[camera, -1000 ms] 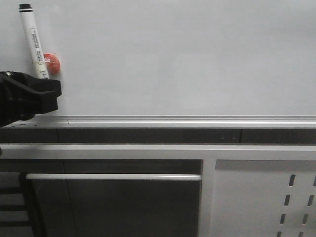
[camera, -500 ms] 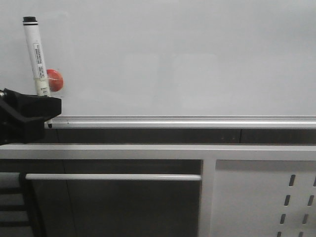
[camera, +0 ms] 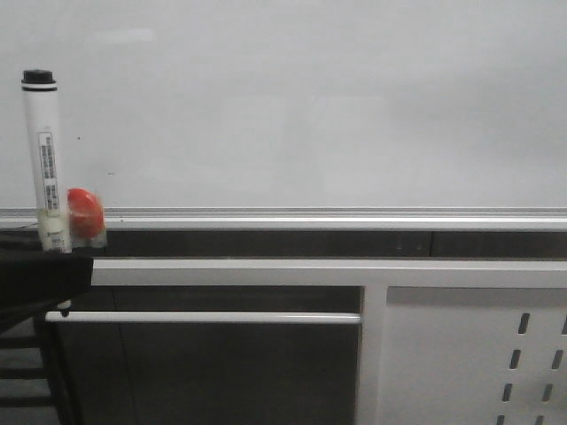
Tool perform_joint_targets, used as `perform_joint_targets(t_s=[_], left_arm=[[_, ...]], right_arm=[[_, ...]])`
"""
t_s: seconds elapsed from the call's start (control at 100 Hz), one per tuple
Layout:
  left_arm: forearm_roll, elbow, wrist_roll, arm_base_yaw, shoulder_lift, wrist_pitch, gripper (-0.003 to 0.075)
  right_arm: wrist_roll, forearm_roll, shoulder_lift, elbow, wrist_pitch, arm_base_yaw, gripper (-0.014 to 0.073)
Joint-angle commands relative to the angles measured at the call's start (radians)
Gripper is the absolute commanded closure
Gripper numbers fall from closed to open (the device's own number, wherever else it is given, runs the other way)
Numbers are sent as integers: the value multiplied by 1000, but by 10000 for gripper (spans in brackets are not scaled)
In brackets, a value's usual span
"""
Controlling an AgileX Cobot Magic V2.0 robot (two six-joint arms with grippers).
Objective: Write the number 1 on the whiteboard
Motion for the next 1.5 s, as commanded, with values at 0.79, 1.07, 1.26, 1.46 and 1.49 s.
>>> perform_joint_targets(t_s=[0.79, 1.07, 1.26, 1.46, 1.49], left_arm=[[298, -58, -218, -3, -26, -28, 738], [595, -197, -436, -3, -30, 150, 738], [900, -333, -667, -3, -34, 263, 738], [1153, -487, -935, -3, -39, 309, 738], [1153, -501, -935, -3, -42, 309, 738]], right_arm=[[-535, 121, 465, -108, -35, 364, 665], [-535, 104, 515, -127, -50, 384, 665], [-535, 101, 515, -147, -32, 384, 665], [-535, 108, 538, -166, -26, 385, 659], [-535, 113, 543, -166, -21, 385, 648]])
